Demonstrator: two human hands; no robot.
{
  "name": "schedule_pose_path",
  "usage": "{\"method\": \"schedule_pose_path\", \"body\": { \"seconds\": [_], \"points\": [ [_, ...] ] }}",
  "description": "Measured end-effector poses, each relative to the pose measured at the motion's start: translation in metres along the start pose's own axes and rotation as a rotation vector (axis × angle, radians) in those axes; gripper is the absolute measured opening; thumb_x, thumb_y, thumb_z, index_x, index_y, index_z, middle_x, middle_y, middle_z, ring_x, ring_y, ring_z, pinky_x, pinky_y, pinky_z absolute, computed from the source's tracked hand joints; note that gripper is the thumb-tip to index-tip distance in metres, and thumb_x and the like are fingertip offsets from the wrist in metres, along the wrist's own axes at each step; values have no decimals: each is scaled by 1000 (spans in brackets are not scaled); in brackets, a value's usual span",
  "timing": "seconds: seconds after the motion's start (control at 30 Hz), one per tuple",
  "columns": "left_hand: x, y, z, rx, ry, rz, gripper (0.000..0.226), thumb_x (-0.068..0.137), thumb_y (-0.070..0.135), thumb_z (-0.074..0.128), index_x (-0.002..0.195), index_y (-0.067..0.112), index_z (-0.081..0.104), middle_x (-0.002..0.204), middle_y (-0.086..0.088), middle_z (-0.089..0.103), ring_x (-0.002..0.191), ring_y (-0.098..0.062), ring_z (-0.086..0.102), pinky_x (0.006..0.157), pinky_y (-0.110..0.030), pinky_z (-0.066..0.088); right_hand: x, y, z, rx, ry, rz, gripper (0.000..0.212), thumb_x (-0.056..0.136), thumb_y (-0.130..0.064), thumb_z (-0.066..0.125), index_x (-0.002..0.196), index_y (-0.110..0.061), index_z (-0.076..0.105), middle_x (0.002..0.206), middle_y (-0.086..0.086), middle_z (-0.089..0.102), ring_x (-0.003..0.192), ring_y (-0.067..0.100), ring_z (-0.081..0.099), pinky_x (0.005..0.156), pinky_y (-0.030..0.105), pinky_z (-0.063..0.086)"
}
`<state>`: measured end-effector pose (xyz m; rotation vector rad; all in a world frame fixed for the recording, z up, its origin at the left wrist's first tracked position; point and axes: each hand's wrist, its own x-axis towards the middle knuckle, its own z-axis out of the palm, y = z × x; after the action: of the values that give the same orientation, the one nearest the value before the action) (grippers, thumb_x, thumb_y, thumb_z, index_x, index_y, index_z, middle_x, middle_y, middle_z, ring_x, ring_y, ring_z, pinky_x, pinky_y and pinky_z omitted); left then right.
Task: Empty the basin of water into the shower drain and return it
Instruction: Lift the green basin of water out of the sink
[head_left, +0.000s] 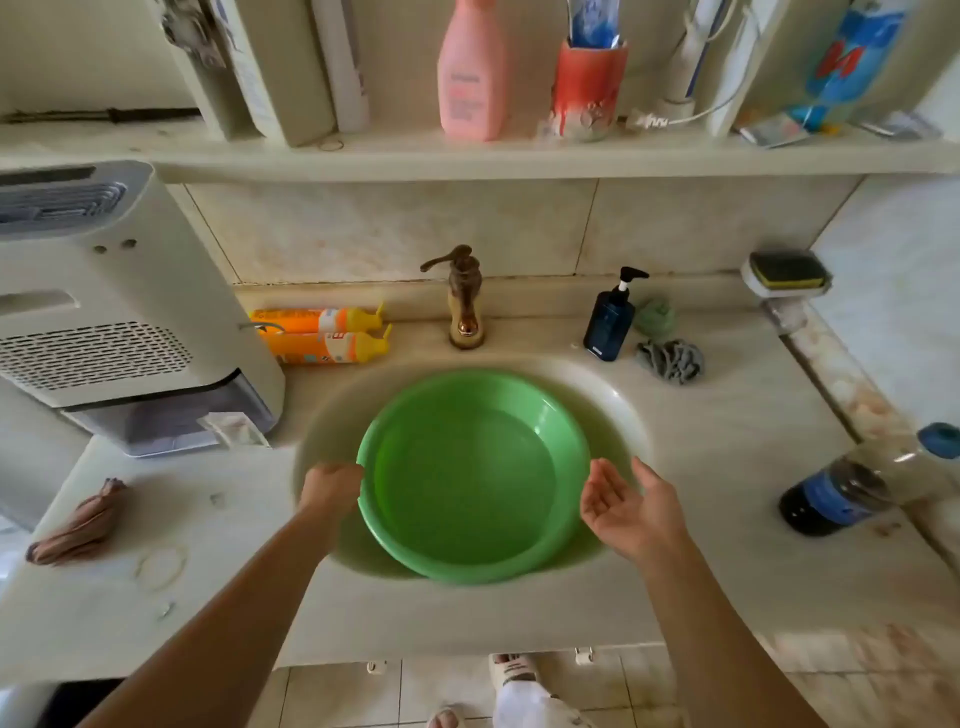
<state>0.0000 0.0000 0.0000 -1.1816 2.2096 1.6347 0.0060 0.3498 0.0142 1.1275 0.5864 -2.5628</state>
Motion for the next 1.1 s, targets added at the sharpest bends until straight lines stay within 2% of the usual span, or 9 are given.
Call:
{"method": "schedule_pose_path", "body": {
  "seconds": [0.1, 0.23, 0.43, 0.57, 0.63, 0.73, 0.8, 0.87, 1.1],
  "points": [
    [5, 2, 9, 80, 35, 2, 8, 65, 16, 57, 68, 8, 59, 68, -10, 50, 67, -23, 45, 61, -33, 37, 20, -13, 1, -36, 45, 46, 39, 89, -34, 60, 115, -4, 60, 93, 10, 66, 78, 19, 62, 68, 32, 49],
    [12, -7, 29, 110, 64, -56, 34, 65, 19, 57, 85, -6, 68, 79, -19, 64, 71, -28, 58, 67, -39, 51, 46, -28, 4, -77, 69, 74, 34, 89, -32, 60, 110, -5, 60, 87, 10, 67, 75, 19, 62, 66, 31, 49],
    [19, -25, 49, 104, 83, -201, 59, 69, 24, 68, 122, 2, 56, 108, -19, 66, 97, -38, 64, 89, -52, 55, 82, -37, 11, -389, 187, 24, 16, 89, -25, 63, 91, -9, 61, 80, 6, 63, 65, 16, 57, 60, 26, 49],
    [22, -32, 54, 60, 125, -247, 47, 76, 17, 76, 117, 4, 56, 108, -19, 65, 96, -38, 65, 85, -50, 56, 107, -32, 11, -870, 411, -284, 26, 81, -22, 72, 102, -7, 69, 83, 6, 68, 69, 17, 61, 68, 33, 55],
    [22, -34, 55, 8, 135, -283, 39, 78, 13, 76, 111, 5, 58, 102, -18, 67, 87, -34, 66, 74, -42, 56, 113, -32, 12, -1090, 442, -366, 36, 78, -28, 75, 107, -9, 69, 96, 4, 69, 78, 19, 64, 74, 26, 53],
    [23, -36, 58, -62, 152, -323, 29, 78, 9, 75, 104, 7, 62, 92, -13, 68, 76, -28, 65, 66, -34, 53, 123, -29, 12, -1205, 316, -337, 30, 78, -23, 77, 102, -5, 70, 85, 7, 69, 61, 7, 57, 44, 6, 39],
    [25, -36, 60, -125, 158, -383, 31, 77, 5, 76, 105, 7, 62, 87, -12, 67, 77, -31, 65, 75, -42, 55, 127, -25, 13, -1169, 282, -259, 29, 77, -17, 78, 101, -4, 68, 80, 7, 68, 61, 11, 58, 45, 13, 43],
    [27, -36, 61, -205, 146, -448, 33, 77, 3, 75, 107, 6, 60, 92, -17, 68, 83, -35, 66, 81, -51, 55, 131, -21, 13, -1166, 279, -187, 29, 76, -14, 77, 101, -3, 67, 85, 10, 69, 68, 19, 63, 59, 21, 46],
    [24, -32, 59, -409, 65, -481, 41, 83, -4, 68, 121, 11, 64, 112, -22, 67, 96, -39, 66, 81, -54, 53, 142, -10, 15, -1112, 324, -94, 21, 79, -3, 70, 98, -4, 63, 88, 16, 68, 77, 28, 64, 77, 41, 54]
  ]
}}
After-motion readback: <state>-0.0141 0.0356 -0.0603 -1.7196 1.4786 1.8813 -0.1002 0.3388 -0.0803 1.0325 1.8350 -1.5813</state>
